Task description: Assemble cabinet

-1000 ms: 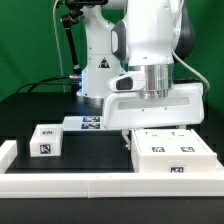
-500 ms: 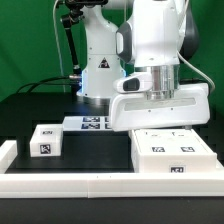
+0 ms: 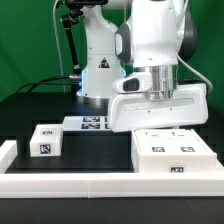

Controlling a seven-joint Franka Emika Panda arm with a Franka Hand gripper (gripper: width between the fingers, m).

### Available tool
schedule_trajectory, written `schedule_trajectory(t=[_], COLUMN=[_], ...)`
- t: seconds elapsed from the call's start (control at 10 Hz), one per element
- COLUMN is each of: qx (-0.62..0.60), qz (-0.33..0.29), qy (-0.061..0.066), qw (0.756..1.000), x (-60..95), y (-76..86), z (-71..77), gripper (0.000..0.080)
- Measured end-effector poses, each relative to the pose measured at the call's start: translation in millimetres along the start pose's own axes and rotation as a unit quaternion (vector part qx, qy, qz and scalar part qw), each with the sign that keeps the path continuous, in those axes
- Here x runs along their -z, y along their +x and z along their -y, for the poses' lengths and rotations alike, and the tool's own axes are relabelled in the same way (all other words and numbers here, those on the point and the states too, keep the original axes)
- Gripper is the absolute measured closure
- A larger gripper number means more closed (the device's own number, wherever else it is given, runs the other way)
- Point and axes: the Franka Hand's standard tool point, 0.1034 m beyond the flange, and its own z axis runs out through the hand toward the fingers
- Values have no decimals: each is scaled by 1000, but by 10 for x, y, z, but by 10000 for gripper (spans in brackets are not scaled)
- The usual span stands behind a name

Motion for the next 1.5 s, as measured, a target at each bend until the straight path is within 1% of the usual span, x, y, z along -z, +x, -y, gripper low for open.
schedule_trajectory(t=[0.1,0.2,0.3,0.4,0.7,0.8,0.9,1.1,1.2,1.4,1.5], qx=[7,14,21,26,31,32,35,43,45,52,54], qz=[1,1,1,2,3,10,18,21,14,9,6], qy=[0,-1,-2,-3,-3,-3,-5,-8,-9,-10,-11], qw=[1000,1000,1000,1000,1000,999,999,999,999,999,998], x=[-4,-4,-6,-8,-10,25,222,499,608,720,801], y=[-10,-12,-18,-27,-33,-36,21,122,187,258,312], z=[-7,-23,-43,-66,-70,-71,-72,-97,-101,-102,-102], gripper=[672,672,770,792,797,797,797,797,797,797,797])
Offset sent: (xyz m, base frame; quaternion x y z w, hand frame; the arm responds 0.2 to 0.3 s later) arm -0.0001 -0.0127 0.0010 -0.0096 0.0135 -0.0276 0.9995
